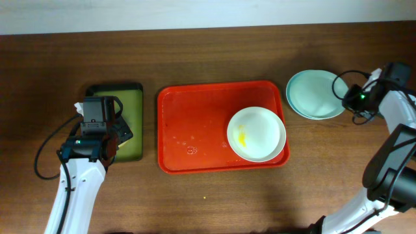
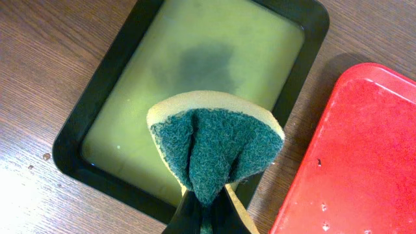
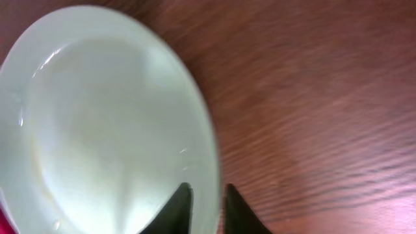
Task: Clean dirty plates on tray and stack at the side
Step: 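Move the right gripper to the white bowl-plate on the red tray and grasp it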
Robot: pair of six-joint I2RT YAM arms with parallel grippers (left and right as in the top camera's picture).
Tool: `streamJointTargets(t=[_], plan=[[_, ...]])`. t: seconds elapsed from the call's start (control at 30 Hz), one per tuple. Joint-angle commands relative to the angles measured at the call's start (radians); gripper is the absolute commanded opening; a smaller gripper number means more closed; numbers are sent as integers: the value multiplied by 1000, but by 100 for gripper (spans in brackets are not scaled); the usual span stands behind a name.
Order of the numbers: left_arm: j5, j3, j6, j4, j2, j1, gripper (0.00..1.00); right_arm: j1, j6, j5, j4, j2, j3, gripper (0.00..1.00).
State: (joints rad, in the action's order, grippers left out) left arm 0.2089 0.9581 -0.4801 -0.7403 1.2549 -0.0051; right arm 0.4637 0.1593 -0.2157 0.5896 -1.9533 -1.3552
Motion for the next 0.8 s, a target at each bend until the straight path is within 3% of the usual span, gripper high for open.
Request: streamJointTargets(t=[0.0,0.07,0.1,0.13,0.3,0.4,0.5,0.57,0.77], plan=[[-6,-8,3,6,3,3,0,-61,-24,-25,13,23,-12,24],[-6,-8,3,6,3,3,0,-89,-39,-19,45,30,-28,29],[-6,-8,3,6,3,3,0,-99,-39,-16,70,35,-42,41],[-7,-8,3,6,3,3,0,-105,-38,-17,115,43,-66,46],[-7,-8,3,5,3,3,0,-104,10,-91,350,114,-156,50],[-8,-8,3,7,3,3,0,-125,-128,-302,539,179,-164,52],[-7,-8,3,7,3,3,0,-215,-304,-324,657,195,-159,60],[-8,-8,3,6,3,3,0,-272,-327,-264,637,195,-133,68],[-8,-8,3,5,3,3,0,-443,-277,-49,406,180,18,71]])
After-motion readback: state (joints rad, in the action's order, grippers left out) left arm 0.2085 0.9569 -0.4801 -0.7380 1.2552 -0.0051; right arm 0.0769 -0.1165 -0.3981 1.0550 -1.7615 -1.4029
